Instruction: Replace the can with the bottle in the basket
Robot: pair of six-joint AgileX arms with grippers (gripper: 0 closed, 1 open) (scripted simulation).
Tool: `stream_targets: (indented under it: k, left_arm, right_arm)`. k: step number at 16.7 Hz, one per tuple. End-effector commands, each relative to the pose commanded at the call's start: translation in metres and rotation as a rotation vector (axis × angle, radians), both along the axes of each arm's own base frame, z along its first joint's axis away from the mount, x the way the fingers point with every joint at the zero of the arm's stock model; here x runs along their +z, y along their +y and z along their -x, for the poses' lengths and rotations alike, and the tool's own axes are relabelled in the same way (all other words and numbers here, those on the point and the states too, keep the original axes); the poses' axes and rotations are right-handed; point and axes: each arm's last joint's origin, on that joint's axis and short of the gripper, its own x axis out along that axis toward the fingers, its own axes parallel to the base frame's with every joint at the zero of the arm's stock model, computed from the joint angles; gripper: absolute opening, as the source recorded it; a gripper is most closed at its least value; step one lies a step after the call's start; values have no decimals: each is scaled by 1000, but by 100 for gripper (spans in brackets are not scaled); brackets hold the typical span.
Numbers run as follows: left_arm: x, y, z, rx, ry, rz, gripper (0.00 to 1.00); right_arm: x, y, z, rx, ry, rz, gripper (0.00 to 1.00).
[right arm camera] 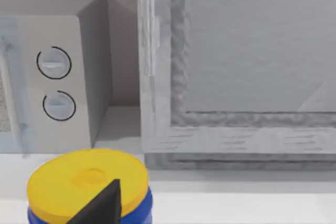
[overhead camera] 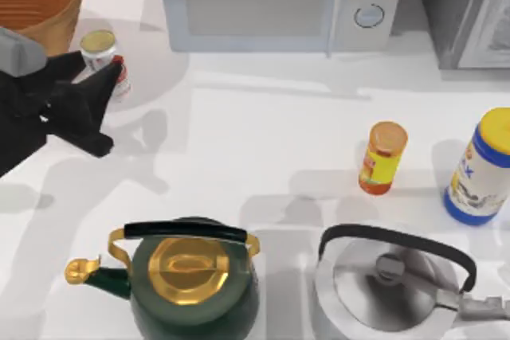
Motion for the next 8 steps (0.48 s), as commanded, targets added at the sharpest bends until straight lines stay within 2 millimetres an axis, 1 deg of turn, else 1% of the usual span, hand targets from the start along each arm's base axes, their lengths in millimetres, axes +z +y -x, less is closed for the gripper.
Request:
stream_targets:
  k: [2, 4, 6, 8]
  left_arm:
    - [-7, -16, -33, -130, 13, 15, 0]
    - [-22, -34, -66, -260, 19, 28, 0]
    - [-44, -53, -96, -389, 17, 40, 0]
    - [-72, -72, -120, -513, 5, 49, 0]
  right_arm:
    - [0, 0, 0, 0, 0, 0, 100]
    - [0, 0, 0, 0, 0, 0, 100]
    - [0, 0, 0, 0, 0, 0, 100]
    - [0, 0, 0, 0, 0, 0, 100]
